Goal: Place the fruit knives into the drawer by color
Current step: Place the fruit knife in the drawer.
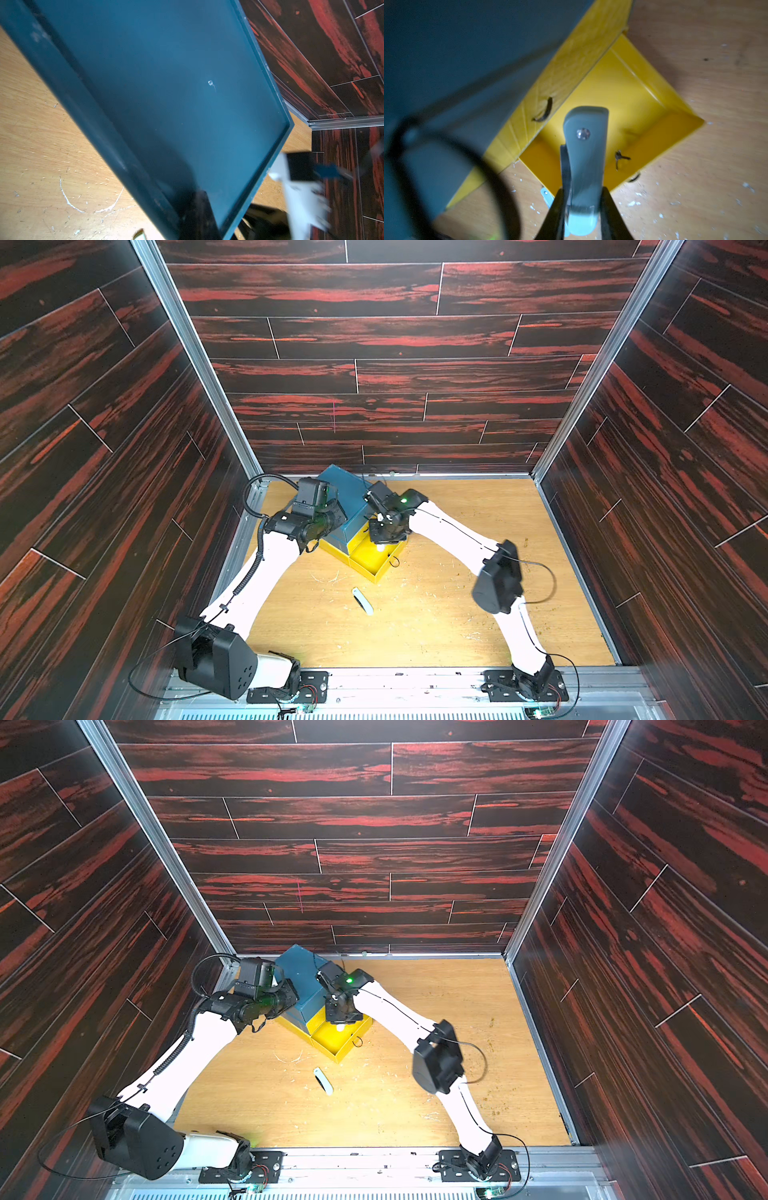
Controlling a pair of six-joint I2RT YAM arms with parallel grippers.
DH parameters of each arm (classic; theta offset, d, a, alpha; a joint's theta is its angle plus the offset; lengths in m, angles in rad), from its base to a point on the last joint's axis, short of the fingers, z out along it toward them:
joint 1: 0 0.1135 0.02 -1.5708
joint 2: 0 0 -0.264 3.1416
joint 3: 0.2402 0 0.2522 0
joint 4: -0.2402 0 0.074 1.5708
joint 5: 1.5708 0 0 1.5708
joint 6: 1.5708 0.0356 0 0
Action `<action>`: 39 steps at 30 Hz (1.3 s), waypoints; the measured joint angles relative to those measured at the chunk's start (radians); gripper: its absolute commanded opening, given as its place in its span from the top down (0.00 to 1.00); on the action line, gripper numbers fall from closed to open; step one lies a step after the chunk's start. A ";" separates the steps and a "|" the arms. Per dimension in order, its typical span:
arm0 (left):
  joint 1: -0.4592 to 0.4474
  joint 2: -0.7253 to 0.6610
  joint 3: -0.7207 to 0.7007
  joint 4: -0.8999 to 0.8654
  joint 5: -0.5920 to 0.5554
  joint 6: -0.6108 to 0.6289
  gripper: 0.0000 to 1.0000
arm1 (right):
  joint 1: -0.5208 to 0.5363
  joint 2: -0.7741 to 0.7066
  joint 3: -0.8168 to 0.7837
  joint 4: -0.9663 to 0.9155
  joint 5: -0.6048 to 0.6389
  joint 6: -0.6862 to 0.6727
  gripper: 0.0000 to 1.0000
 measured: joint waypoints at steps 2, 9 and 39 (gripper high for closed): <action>0.001 0.000 0.000 0.000 0.000 0.000 1.00 | 0.000 0.029 0.016 -0.010 -0.006 0.006 0.89; 0.008 0.000 0.000 0.000 0.000 0.000 1.00 | 0.004 0.011 -0.087 0.006 -0.016 0.029 0.89; 0.009 0.000 -0.012 0.025 0.005 0.000 1.00 | 0.008 0.107 -0.040 0.049 -0.065 0.047 0.89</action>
